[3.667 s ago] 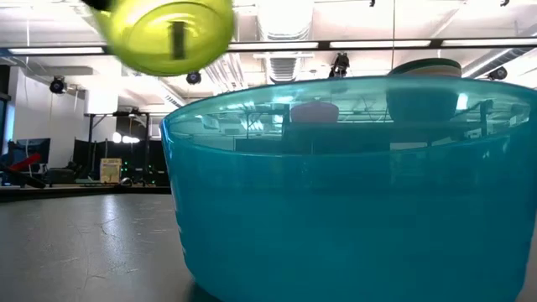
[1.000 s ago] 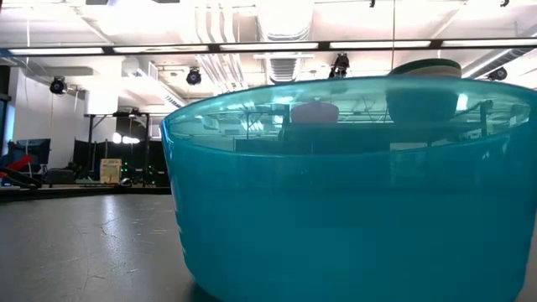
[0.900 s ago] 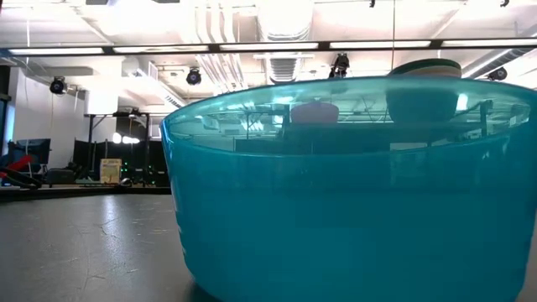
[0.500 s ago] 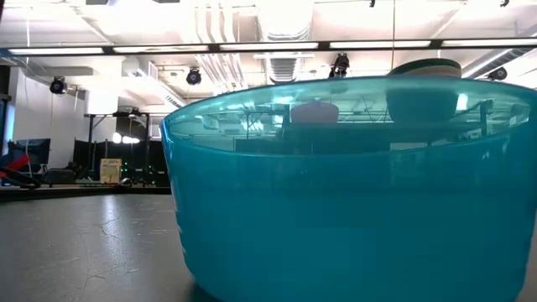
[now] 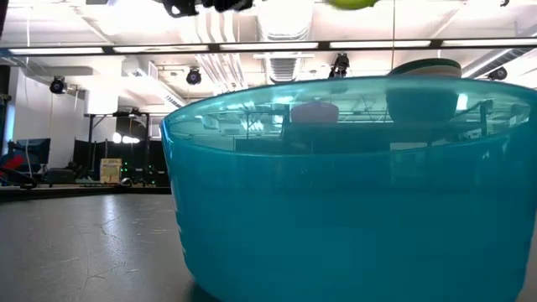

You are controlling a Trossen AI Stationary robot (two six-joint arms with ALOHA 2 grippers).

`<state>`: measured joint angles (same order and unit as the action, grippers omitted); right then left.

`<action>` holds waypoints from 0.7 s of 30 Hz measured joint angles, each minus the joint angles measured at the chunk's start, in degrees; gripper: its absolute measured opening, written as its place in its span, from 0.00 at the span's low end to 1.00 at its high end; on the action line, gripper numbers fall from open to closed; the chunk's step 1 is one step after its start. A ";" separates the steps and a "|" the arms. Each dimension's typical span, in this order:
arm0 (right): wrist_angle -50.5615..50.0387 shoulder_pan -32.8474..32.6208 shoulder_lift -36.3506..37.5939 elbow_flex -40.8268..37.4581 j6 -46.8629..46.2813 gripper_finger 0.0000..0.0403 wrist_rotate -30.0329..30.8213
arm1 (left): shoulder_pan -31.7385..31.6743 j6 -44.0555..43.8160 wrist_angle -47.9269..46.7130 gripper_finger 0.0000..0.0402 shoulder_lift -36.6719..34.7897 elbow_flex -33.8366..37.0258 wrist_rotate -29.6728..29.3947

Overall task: Place and stack bowls onto a shelf
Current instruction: Stack the green bowl on top of the red stacked bowls on the shelf

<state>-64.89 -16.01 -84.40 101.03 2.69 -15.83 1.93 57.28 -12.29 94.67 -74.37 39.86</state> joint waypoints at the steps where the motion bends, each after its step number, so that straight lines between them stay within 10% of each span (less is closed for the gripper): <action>1: -1.05 0.97 0.25 0.98 1.55 0.02 3.65 | -0.40 -0.03 -0.85 0.22 0.00 0.00 -0.01; 7: -7.10 11.62 0.70 3.72 6.78 0.02 10.88 | -2.36 -3.78 -10.07 0.22 -1.74 -0.17 -5.92; 14: -6.65 28.80 1.14 3.70 15.35 0.02 19.74 | -2.42 -16.55 -15.09 0.22 -6.27 0.04 -33.66; 21: 3.26 44.00 -0.54 3.39 16.81 0.02 15.06 | -2.55 -42.74 -12.56 0.22 -7.15 -0.02 -62.07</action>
<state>-61.63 27.99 -84.94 104.42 19.51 -0.78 -0.62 14.54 -24.84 87.53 -74.39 -22.21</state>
